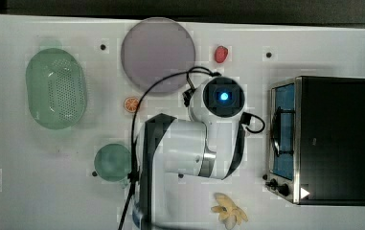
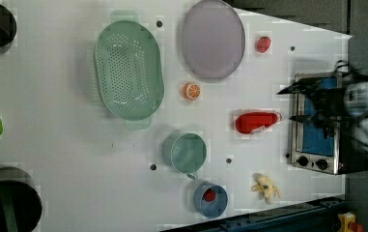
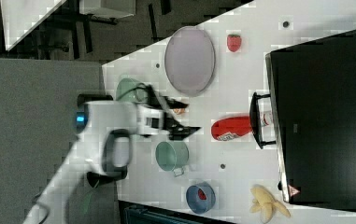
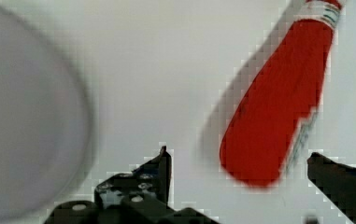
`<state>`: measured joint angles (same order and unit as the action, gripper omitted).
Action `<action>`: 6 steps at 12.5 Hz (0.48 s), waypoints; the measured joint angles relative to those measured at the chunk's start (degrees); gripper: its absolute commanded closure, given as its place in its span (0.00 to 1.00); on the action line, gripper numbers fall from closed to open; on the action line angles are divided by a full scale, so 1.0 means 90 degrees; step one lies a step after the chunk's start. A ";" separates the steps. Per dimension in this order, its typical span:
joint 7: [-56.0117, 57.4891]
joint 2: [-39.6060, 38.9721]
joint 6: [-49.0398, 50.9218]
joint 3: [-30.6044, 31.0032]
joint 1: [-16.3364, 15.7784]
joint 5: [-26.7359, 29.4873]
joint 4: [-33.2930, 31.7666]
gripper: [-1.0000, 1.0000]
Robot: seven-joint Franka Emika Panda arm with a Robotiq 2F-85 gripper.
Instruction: Pick Ketchup from oven and place it on table.
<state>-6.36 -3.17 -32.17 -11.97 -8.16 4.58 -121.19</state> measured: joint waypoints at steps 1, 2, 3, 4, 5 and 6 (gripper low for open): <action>0.0000 0.0308 0.0412 -0.0006 -0.0083 -0.0146 0.0497 0.00; -0.0001 0.0597 0.0884 -0.0005 -0.0128 -0.0189 0.1293 0.00; -0.0045 0.0881 0.1450 0.0034 -0.0124 -0.0208 0.1946 0.00; -0.0044 0.1105 0.2076 0.0070 -0.0099 -0.0211 0.2251 0.00; -0.0044 0.1430 0.2781 -0.0060 -0.0191 -0.0481 0.2437 0.00; -0.0044 0.1477 0.3063 -0.0051 -0.0118 -0.0481 0.2449 0.00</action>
<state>-6.76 10.12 -4.61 -12.42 -9.23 0.26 -99.15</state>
